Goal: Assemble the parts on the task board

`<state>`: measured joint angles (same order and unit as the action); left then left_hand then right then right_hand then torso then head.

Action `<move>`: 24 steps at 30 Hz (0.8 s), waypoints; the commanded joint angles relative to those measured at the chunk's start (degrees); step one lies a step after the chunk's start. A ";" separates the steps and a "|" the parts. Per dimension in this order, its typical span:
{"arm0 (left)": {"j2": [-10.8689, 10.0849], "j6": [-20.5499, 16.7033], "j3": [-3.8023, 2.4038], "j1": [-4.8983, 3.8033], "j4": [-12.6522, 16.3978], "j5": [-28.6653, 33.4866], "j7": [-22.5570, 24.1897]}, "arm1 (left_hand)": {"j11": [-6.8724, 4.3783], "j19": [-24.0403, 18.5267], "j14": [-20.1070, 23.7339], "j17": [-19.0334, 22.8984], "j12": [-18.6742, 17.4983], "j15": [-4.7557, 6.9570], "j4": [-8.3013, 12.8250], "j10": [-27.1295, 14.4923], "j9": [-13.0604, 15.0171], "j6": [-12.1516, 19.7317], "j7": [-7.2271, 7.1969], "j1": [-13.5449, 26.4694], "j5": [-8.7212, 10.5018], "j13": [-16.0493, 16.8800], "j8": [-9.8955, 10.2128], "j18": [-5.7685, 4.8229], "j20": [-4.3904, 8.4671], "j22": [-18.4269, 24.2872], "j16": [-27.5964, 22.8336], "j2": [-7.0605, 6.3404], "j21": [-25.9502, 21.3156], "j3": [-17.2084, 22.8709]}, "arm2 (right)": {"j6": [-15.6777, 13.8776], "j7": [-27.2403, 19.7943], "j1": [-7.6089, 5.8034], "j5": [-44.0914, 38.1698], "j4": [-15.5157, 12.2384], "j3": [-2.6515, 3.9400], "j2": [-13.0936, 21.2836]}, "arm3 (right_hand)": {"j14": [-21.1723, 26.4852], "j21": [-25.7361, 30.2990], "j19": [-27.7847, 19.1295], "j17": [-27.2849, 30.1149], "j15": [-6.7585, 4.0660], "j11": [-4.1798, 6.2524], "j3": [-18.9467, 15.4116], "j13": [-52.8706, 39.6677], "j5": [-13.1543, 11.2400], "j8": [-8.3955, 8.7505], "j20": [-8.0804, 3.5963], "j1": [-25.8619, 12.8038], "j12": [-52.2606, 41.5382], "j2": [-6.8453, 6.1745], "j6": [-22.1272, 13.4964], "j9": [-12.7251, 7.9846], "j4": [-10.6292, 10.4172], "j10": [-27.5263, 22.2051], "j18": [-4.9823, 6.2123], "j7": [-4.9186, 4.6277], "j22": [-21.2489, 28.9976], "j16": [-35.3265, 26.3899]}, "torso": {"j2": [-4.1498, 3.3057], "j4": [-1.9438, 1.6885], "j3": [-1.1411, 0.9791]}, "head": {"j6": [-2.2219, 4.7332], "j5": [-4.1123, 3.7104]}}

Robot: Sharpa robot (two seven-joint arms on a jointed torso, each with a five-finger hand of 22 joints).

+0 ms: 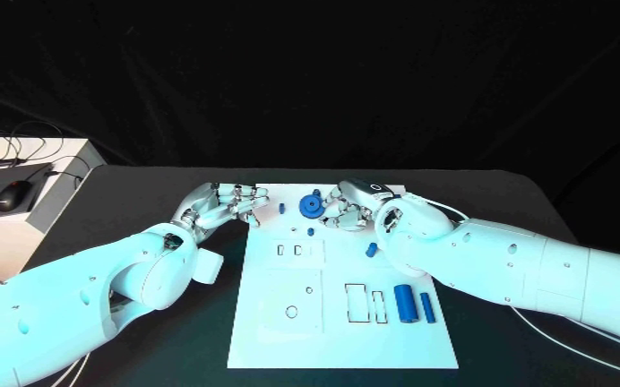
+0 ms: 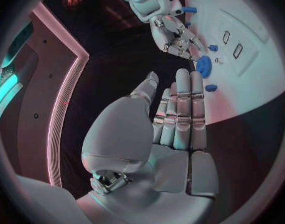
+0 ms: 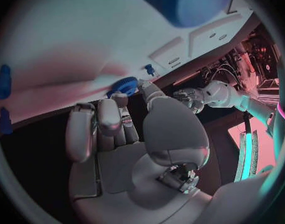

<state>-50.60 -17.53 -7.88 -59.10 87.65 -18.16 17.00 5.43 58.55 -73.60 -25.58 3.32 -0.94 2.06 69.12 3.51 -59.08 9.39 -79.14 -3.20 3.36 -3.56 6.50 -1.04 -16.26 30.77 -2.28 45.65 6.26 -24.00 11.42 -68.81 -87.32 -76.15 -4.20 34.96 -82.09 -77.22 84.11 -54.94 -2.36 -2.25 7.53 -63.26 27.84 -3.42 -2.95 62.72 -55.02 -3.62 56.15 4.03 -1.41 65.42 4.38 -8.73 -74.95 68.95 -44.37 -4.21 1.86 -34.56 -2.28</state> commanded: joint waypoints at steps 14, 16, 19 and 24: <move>0.04 0.77 -0.04 0.01 -0.10 -0.06 0.66 | 0.15 -0.36 0.24 0.07 0.08 0.03 0.10 -0.40 0.09 0.09 0.13 0.10 0.12 0.05 -0.03 0.73 -0.20 0.31 0.14 0.40 0.63 0.39 | -8.00 -0.90 0.49 -0.17 -3.09 -0.05 2.45 | -0.21 -0.83 4.53 0.21 0.06 0.15 1.43 -0.40 0.90 -0.29 -0.06 0.44 -0.28 0.13 0.54 -0.13 1.48 0.74 -1.30 -0.10 -11.83 0.25 | 0.07 -0.11 0.04 | -0.16 -0.06; 0.04 0.77 -0.04 0.02 -0.14 -0.06 0.66 | 0.15 -0.42 0.28 0.07 0.08 0.03 0.11 -0.39 0.09 0.09 0.11 0.11 0.13 0.05 -0.03 0.73 -0.21 0.37 0.14 0.40 0.68 0.41 | -8.75 -1.03 0.49 -0.16 -3.36 0.01 2.60 | -0.22 -0.91 4.54 0.19 0.05 0.16 1.51 -0.42 1.02 -0.29 -0.06 0.49 -0.29 0.11 0.59 -0.13 1.63 0.75 -1.32 -0.08 -11.85 0.28 | 0.09 -0.11 0.05 | -0.11 -0.08; 0.04 0.75 -0.04 0.02 -0.25 -0.06 0.67 | 0.15 -0.42 0.28 0.07 0.08 0.03 0.11 -0.39 0.09 0.09 0.11 0.11 0.13 0.05 -0.03 0.73 -0.21 0.37 0.14 0.40 0.68 0.41 | -9.32 -0.98 0.47 -0.23 -3.54 0.12 2.64 | -0.23 -1.00 4.55 0.15 0.03 0.17 1.67 -0.46 1.05 -0.27 -0.08 0.51 -0.30 0.14 0.60 -0.14 1.95 0.78 -1.33 -0.09 -11.87 0.34 | 0.14 -0.01 0.09 | -0.09 -0.05; 0.03 0.75 -0.04 0.02 -0.27 -0.06 0.65 | 0.15 -0.42 0.28 0.07 0.08 0.03 0.11 -0.39 0.09 0.09 0.11 0.11 0.13 0.05 -0.03 0.73 -0.21 0.37 0.14 0.40 0.68 0.41 | -7.50 -0.58 0.45 -0.01 -2.16 0.20 1.38 | -0.20 -0.98 4.52 0.01 0.13 0.04 1.61 -0.29 0.65 -0.22 -0.03 0.27 0.04 0.05 0.08 -0.18 2.07 0.47 -1.32 -0.26 -11.86 0.43 | 0.05 0.00 0.10 | 0.04 -0.10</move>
<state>-50.64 -17.53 -7.88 -59.09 87.33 -18.16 17.04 5.43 58.35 -73.60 -25.59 3.32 -0.94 2.22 69.12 3.51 -59.08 9.39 -79.14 -3.20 3.36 -3.56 6.50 -1.25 -15.94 30.77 -2.29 46.09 6.42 -30.97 11.28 -68.37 -87.29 -78.74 -4.06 36.75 -82.09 -77.88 84.11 -54.84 -2.37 -2.22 9.26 -63.61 28.53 -3.54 -2.95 62.73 -55.01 -3.62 56.59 3.90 0.33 65.77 3.48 -8.71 -74.93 69.18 -44.27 -4.24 1.92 -34.60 -2.35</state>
